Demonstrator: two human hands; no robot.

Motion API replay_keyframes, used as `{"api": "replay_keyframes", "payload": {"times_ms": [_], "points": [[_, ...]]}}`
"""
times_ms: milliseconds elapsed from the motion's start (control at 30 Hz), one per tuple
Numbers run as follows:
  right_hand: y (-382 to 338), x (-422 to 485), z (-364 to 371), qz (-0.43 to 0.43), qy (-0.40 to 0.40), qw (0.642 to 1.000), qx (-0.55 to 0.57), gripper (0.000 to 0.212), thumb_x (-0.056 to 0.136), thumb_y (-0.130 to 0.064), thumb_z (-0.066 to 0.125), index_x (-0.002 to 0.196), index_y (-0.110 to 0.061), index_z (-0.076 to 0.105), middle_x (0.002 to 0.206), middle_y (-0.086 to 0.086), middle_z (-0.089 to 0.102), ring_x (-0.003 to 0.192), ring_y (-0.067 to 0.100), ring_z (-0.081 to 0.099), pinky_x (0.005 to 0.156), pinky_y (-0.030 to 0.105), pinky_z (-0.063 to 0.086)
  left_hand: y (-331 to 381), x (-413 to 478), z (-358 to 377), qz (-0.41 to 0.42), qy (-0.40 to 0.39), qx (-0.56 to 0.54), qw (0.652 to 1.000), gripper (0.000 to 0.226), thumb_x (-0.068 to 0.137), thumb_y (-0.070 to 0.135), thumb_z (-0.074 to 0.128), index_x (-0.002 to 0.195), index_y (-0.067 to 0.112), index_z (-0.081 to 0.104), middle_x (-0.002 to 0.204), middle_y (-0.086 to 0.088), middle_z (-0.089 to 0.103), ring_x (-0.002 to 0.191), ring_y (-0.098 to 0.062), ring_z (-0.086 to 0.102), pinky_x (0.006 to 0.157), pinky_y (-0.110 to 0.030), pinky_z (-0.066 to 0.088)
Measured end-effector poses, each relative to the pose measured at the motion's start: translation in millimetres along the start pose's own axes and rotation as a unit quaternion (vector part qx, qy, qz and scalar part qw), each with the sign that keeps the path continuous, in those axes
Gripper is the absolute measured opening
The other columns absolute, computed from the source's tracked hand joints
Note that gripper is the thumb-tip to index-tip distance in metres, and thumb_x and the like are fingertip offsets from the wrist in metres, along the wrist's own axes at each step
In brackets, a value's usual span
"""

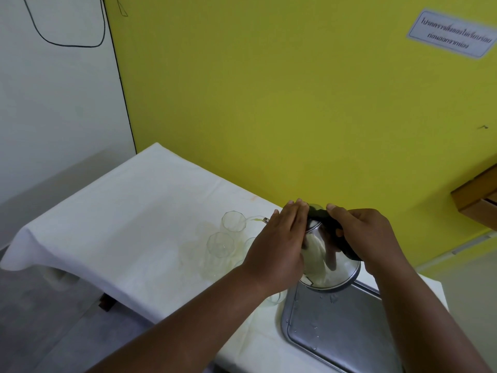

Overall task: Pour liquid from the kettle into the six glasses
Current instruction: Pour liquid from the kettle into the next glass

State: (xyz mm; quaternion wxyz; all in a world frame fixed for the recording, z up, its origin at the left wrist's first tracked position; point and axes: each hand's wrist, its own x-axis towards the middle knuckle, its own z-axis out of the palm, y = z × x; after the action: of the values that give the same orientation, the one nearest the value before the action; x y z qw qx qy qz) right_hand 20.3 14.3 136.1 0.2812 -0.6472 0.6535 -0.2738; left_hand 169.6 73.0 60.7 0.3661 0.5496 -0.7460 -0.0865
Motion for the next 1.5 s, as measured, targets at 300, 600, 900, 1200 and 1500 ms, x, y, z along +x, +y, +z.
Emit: {"api": "replay_keyframes", "payload": {"times_ms": [300,600,900,1200,1500], "points": [[-0.4,-1.1,-0.2,-0.002,0.007,1.0,-0.005,0.061,0.091,-0.045,0.064,0.061,0.009,0.062,0.032,-0.003,0.052,0.047,0.025,0.048,0.061,0.036,0.04,0.1,-0.9,0.0,-0.003,-0.005,-0.004,1.0,0.081,0.073,-0.002,0.051,0.148,-0.002,0.021,0.154,-0.019,0.025,0.145,-0.032,0.018,0.117,-0.046,0.02],[-0.3,-0.3,-0.7,-0.001,0.004,1.0,-0.001,0.06,0.091,-0.045,0.064,0.06,0.007,0.062,0.032,-0.004,0.053,0.046,0.025,0.047,0.061,0.036,0.039,0.1,-0.2,-2.0,0.0,-0.004,-0.004,1.0,0.081,0.072,-0.002,0.051,0.148,-0.003,0.021,0.154,-0.019,0.026,0.145,-0.032,0.018,0.117,-0.044,0.02],[-2.7,-0.5,-0.8,0.0,0.005,1.0,-0.008,0.057,0.092,-0.044,0.064,0.048,-0.009,0.057,0.03,-0.007,0.052,0.049,0.025,0.048,0.062,0.035,0.038,0.4,-0.7,-2.7,0.001,-0.005,-0.001,1.0,0.08,0.074,-0.001,0.053,0.148,-0.002,0.022,0.154,-0.018,0.026,0.145,-0.031,0.019,0.118,-0.043,0.019],[-3.8,0.3,-1.9,-0.004,0.006,1.0,-0.008,0.056,0.092,-0.044,0.064,0.048,-0.009,0.057,0.031,-0.006,0.053,0.048,0.024,0.049,0.062,0.035,0.039,0.3,0.9,-2.2,0.0,-0.003,-0.003,1.0,0.08,0.074,-0.002,0.053,0.148,-0.001,0.021,0.155,-0.018,0.025,0.145,-0.031,0.018,0.118,-0.042,0.019],[-1.2,2.2,-4.1,-0.003,0.004,1.0,-0.009,0.057,0.091,-0.046,0.064,0.049,-0.009,0.057,0.032,-0.004,0.053,0.047,0.025,0.048,0.061,0.036,0.039,1.2,1.9,-1.1,-0.004,0.001,-0.005,1.0,0.081,0.074,-0.001,0.052,0.148,-0.001,0.021,0.154,-0.018,0.025,0.145,-0.031,0.018,0.117,-0.043,0.02]]}}
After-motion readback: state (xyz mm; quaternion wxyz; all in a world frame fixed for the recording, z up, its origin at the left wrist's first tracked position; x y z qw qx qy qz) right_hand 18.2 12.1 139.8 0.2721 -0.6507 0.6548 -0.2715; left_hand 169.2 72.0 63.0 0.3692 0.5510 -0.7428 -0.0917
